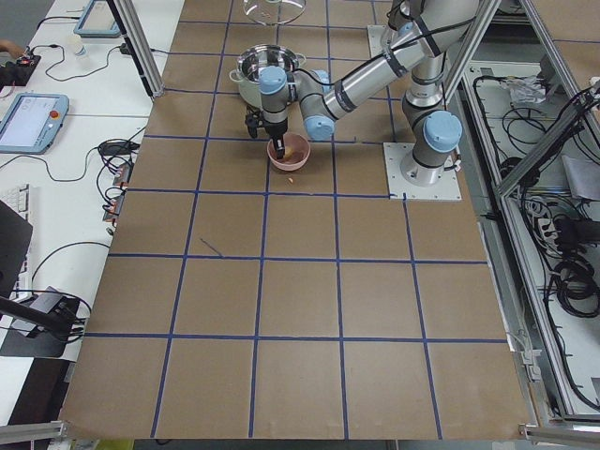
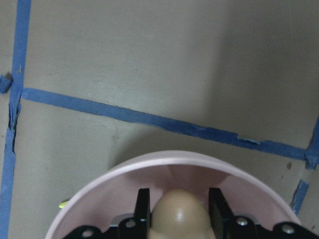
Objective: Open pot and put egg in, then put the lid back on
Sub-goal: 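Lift the egg from the bowl with the left gripper toward the pot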
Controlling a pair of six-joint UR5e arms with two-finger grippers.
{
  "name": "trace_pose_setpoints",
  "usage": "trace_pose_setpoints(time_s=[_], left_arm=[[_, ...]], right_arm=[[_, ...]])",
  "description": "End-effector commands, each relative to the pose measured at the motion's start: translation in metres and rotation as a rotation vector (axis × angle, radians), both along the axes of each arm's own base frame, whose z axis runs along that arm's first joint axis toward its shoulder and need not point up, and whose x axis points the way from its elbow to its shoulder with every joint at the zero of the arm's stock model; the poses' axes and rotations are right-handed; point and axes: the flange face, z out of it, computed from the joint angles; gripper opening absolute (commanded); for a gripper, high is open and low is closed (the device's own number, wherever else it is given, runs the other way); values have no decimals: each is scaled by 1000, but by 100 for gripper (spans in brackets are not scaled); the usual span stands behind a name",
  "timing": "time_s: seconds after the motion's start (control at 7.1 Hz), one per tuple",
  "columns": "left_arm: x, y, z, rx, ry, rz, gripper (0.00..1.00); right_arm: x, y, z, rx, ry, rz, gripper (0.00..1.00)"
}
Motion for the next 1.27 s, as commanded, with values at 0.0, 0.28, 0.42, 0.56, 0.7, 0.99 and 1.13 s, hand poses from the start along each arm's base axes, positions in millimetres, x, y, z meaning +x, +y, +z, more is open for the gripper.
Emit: trace_pose_setpoints(time_s=[0.0,0.28,0.42,0.56,0.7,0.99,1.13], left_arm=[[-3,-8,38,-19,8,-7,11],[-35,-20,73,-78,47,-61,11],[-57,-25,93,-117,57,-100,11],[-93,-30,114,-147,55,-168,11],[-132,-30,136,-153,59,-232,11],[-201,-25,161,-195,65,-291,11],[-227,-24,147,-185,31,-321,11]], right_arm=[[-3,0,-2,-1,11,44,14],[-15,-3,-4,5,8,31,14],[-20,-4,-9,11,13,61,14],[-33,-6,-11,17,16,53,15],[-45,-8,-12,21,12,34,15],[-48,-11,-17,27,6,28,15],[-47,-10,-16,25,5,31,15]])
